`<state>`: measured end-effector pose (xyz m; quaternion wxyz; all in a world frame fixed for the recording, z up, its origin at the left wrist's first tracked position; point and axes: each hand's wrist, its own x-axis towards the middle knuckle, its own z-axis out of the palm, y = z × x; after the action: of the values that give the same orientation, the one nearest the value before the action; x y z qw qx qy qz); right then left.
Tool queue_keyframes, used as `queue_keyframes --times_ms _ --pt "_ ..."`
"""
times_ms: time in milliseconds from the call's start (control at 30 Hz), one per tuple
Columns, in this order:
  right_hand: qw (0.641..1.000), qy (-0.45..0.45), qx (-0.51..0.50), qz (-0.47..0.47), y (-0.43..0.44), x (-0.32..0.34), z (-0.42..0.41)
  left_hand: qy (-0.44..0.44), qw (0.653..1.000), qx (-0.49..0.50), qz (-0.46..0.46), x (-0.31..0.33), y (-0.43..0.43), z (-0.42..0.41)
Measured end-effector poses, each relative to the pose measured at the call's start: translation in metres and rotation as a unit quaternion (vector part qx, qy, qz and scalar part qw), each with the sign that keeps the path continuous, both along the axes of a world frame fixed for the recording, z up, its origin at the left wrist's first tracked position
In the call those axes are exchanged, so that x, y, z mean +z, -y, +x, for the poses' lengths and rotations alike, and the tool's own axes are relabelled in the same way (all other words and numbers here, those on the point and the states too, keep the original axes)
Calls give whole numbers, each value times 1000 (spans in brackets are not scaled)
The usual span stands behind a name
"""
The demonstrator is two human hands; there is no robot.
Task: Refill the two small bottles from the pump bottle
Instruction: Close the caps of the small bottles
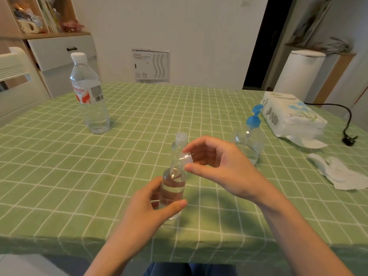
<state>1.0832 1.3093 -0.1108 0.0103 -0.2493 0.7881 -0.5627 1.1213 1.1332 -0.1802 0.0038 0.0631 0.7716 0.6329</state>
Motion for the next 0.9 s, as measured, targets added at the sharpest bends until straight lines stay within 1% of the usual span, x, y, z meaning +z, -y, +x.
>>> queue_keyframes --times_ms 167,367,600,667,733,800,900 --pt "999 -27 19 38 -1 4 1 -1 1000 -16 -20 0 -1 0" --pt "989 -56 34 130 -1 12 -2 -16 998 -16 -58 3 0 0" --pt "981 -75 -14 180 5 16 -8 -29 997 0 -73 4 -1 2" --pt "971 -99 -40 215 9 15 -10 -28 997 -1 -75 4 -2 2" --pt "960 -117 -45 249 9 16 -12 -24 997 -4 -71 5 -3 2" --pt "962 -106 -17 252 5 19 -11 -23 998 -4 -65 5 -2 3" --pt "973 -90 28 213 -3 21 -10 -22 998 -1 -67 5 -1 3"
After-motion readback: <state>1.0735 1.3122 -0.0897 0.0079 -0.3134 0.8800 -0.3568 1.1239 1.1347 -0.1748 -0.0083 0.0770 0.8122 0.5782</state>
